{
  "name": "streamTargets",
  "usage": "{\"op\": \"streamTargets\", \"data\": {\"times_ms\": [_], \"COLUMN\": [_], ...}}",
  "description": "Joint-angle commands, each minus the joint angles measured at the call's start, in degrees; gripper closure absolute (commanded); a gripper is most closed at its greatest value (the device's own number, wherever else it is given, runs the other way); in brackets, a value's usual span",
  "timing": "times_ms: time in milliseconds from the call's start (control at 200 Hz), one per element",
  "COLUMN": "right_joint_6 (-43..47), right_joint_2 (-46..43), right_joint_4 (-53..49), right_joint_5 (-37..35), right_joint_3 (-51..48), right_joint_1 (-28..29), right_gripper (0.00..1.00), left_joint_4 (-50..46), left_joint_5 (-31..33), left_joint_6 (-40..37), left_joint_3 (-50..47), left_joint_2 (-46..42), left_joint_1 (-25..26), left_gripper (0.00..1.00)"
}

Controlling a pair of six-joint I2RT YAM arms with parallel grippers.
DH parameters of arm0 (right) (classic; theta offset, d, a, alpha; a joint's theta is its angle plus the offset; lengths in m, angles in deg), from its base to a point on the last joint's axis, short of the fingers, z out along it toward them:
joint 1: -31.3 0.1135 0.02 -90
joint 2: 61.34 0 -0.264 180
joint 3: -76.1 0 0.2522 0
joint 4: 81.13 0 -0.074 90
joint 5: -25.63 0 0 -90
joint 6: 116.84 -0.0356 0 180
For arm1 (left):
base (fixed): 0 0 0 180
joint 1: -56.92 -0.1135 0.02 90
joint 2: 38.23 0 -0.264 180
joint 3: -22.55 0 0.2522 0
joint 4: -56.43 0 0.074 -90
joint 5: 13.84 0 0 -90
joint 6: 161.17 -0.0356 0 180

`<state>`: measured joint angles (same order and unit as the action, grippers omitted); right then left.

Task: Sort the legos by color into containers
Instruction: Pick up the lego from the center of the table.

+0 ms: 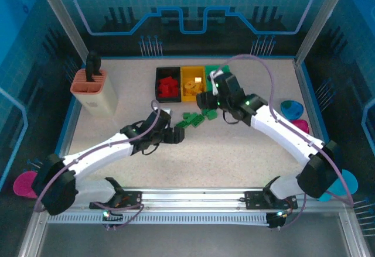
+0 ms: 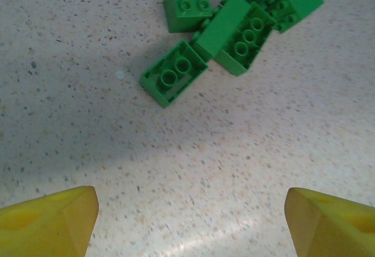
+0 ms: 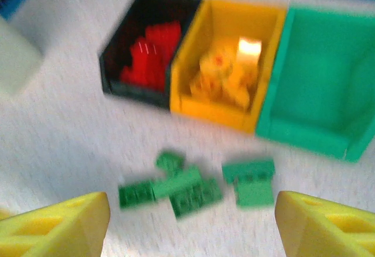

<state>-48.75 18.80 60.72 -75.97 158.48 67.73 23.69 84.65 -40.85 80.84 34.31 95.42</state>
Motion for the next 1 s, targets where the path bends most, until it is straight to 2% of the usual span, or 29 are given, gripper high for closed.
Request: {"op": "streamTargets", "data": {"times_ms": [0, 160, 455, 995], "right_joint_6": [-4.69, -7.19, -12.58, -15.79], "right_joint_2": [-4.74, -9.22, -18.33, -23.84], "right_joint_4": [6.17, 4.67, 6.45, 6.37], "right_joint_5": [3.34, 1.7, 2.98, 2.61], "right_joint_3": [-8.64, -15.73, -27.65, -34.05], "right_joint_1": [0.62, 0.09, 0.23, 0.58], "right_gripper": [0.24, 0.24, 0.24, 0.24], "left_joint_4": [1.33, 2.25, 1.14, -2.92], "left_joint_5": [-3.15, -4.62, -3.26, -3.38], "left_joint_6": [-3.15, -4.55, -6.83, -12.28], "left_joint_3": [3.01, 6.15, 11.83, 21.37], "left_joint_2": [4.66, 12.28, 23.22, 33.39], "left_joint_1": [-3.07, -5.98, -6.43, -6.4], "left_gripper": [0.17, 0.17, 0.18, 0.2]}}
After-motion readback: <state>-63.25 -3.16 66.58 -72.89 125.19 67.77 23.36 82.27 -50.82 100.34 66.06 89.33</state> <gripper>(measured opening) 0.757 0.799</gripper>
